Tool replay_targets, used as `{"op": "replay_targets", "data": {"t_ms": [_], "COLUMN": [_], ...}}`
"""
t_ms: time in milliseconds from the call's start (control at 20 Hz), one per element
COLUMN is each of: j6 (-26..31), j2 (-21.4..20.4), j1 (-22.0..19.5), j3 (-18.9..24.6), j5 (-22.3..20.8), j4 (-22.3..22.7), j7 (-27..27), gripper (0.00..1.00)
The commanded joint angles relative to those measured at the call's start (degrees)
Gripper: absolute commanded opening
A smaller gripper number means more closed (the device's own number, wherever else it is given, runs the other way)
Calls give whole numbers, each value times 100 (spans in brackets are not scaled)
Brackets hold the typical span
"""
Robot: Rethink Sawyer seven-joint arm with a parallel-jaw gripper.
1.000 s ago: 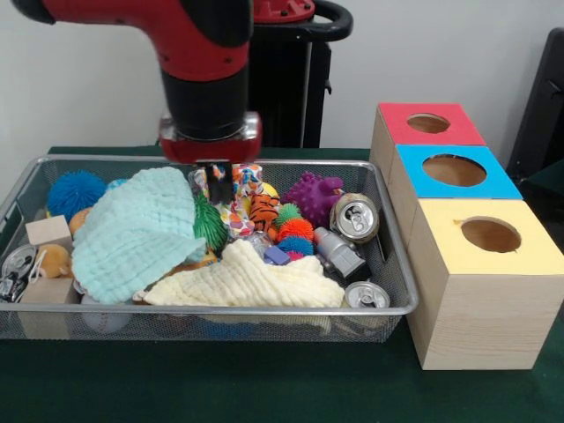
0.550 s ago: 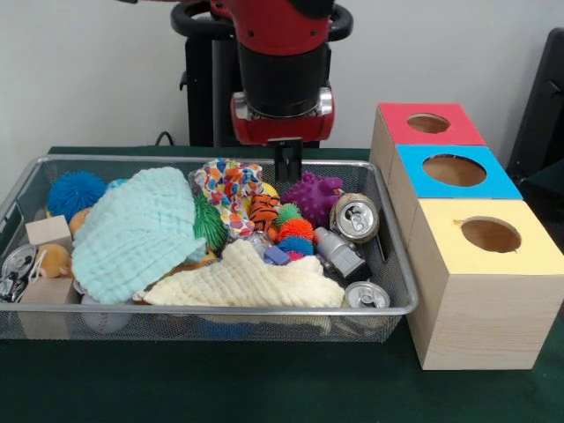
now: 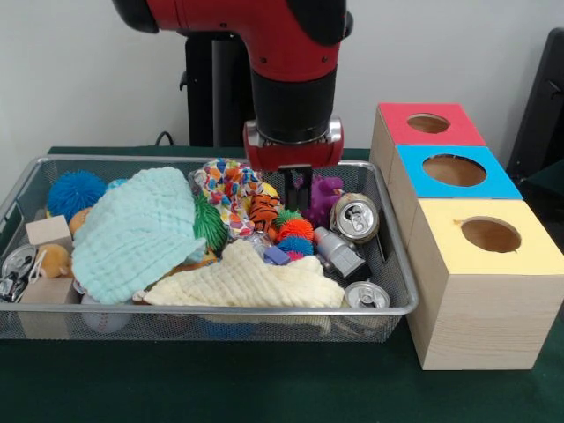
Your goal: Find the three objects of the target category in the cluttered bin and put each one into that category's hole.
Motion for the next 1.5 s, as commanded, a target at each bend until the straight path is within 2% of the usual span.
{"op": "replay_targets", "data": {"t_ms": [50,250,650,950,1050,1100,1500], "j6": [-689,-690,-920,-201,80,126,782], "j2": [613,680,653,156,190,90,125], "j1": [-114,-128,343,275,209,177,16], "j3": [-282,-292,-528,-650,-659,-664,-663], "j5": [120,320,555,750,791,784,798], "j4": [620,638,694,677,426,499,-14], "j7": [1217,1137,1497,1082,899,837,499], "gripper": [0,0,0,0,0,0,0]}}
